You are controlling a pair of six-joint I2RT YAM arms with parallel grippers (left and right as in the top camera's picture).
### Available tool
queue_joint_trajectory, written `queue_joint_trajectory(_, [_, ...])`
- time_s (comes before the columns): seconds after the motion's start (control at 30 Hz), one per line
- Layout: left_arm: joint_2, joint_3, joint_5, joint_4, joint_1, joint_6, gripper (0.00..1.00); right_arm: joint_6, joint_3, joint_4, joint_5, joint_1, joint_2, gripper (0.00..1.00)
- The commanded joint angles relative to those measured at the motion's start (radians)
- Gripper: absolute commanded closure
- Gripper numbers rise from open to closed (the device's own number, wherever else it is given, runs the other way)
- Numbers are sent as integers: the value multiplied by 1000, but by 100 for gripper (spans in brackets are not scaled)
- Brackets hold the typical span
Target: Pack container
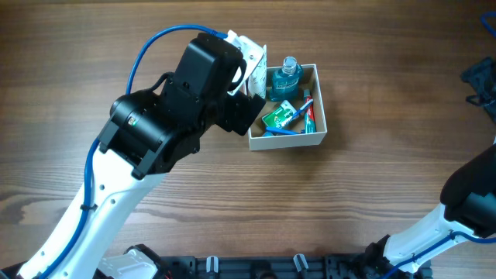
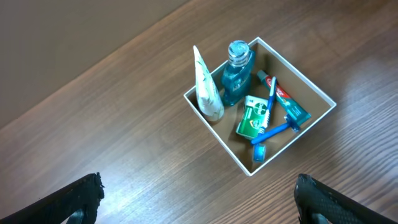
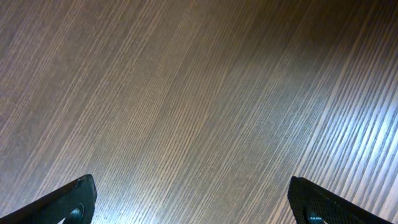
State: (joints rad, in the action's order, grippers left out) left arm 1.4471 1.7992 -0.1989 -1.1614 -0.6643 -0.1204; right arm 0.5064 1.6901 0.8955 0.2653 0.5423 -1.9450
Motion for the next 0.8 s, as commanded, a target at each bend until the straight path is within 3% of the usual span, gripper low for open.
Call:
queue_joint_trajectory(0.0, [-5, 5, 17, -3, 48, 115, 0, -8, -3, -3, -5, 1, 5, 0])
queue_joint_trajectory(0.17, [-5, 5, 16, -2, 205, 305, 0, -8, -3, -3, -5, 1, 5, 0])
queue_joint_trajectory(0.33, [-16, 5, 78, -10, 336, 309, 0, -8, -3, -3, -5, 1, 5, 0])
queue_joint_trajectory(0.53, [-95, -61, 78, 7, 400, 312, 0, -8, -3, -3, -5, 1, 5, 0])
queue_joint_trajectory(0.77, [-316, -398, 94, 287, 487, 347, 0, -8, -3, -3, -5, 1, 5, 0])
